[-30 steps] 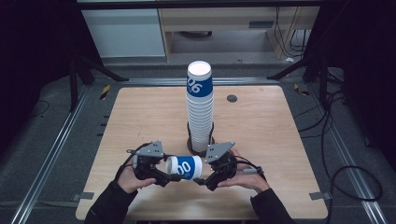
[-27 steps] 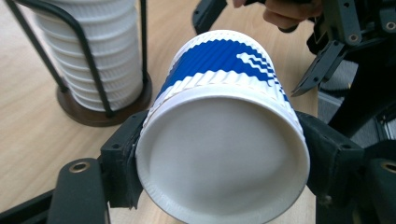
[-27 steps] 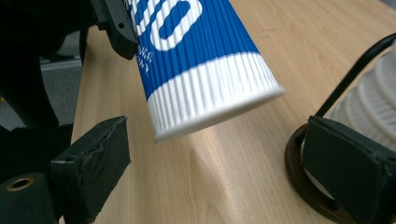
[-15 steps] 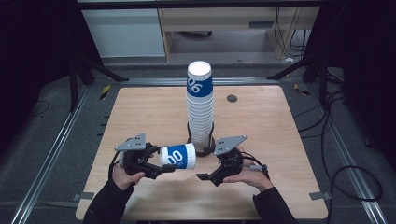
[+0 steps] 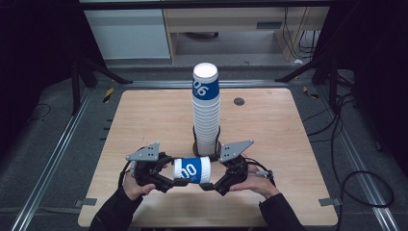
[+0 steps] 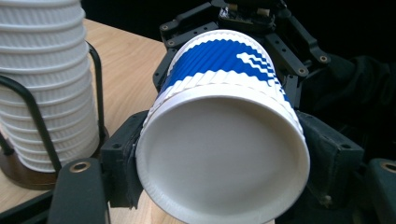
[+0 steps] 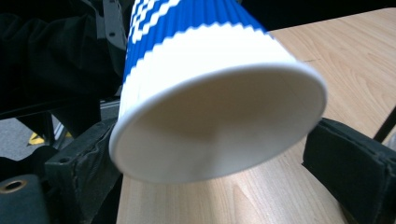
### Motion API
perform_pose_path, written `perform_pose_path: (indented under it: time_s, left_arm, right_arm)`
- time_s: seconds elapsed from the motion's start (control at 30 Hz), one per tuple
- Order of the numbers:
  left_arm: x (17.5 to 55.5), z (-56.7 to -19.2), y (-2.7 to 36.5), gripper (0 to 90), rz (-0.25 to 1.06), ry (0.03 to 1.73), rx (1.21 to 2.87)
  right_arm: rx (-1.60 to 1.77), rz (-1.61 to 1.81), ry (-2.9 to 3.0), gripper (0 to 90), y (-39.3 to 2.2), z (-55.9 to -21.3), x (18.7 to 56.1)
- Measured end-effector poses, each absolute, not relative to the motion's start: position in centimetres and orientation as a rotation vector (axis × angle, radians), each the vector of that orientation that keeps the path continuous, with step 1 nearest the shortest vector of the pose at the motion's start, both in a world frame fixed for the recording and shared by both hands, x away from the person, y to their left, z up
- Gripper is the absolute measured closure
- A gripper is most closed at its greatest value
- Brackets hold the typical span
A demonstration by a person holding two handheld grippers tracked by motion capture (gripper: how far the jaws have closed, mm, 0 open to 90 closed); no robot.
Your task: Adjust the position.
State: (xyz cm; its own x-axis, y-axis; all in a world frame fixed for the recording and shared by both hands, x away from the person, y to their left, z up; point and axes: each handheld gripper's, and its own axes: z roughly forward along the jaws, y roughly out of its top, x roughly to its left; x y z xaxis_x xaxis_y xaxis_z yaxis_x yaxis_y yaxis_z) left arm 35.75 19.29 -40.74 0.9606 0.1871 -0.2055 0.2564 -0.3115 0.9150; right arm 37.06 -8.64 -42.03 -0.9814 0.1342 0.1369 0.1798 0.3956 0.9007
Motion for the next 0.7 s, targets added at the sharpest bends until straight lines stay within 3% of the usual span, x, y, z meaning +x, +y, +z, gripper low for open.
perform_pose_path:
  time_s: [0.47,0.7]
  left_arm:
    - [35.81,-41.09,18.97,25.6,-0.081,0.317,1.925]
    - [35.72,-40.26,19.77,19.3,-0.017,0.324,1.942]
  right_arm:
    - [-0.249,-1.681,-2.577,15.0,-8.56,-42.22,37.02]
    - [-0.274,-1.672,-2.611,16.1,-9.32,-42.06,37.31]
